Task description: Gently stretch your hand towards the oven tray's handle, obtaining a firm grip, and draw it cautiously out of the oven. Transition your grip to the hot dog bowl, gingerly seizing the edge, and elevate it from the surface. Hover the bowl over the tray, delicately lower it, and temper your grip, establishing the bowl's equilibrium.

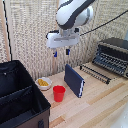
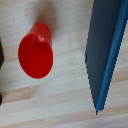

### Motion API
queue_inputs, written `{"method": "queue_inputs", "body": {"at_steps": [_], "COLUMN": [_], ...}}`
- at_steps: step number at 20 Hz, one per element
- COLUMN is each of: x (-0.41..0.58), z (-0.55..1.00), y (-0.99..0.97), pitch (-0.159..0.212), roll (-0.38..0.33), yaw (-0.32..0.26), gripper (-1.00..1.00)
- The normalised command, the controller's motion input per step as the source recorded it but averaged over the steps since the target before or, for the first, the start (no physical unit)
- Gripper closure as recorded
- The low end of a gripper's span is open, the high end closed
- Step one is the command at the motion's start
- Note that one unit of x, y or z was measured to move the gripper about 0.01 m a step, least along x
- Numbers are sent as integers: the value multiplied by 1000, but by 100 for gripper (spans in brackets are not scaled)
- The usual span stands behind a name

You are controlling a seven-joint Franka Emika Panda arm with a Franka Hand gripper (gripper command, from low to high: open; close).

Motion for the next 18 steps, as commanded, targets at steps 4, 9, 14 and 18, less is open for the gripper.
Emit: {"method": "queue_inputs", "body": {"at_steps": [4,9,14,18], "x": [0,-18,-28,0], "z": [-46,12,26,92], "y": [-4,-125,-142,-50], "pitch": [-24,-102,-60,-7], "roll": [-221,-282,-285,-319], "yaw": [153,199,190,154], "gripper": [-100,-100,-100,-100]}}
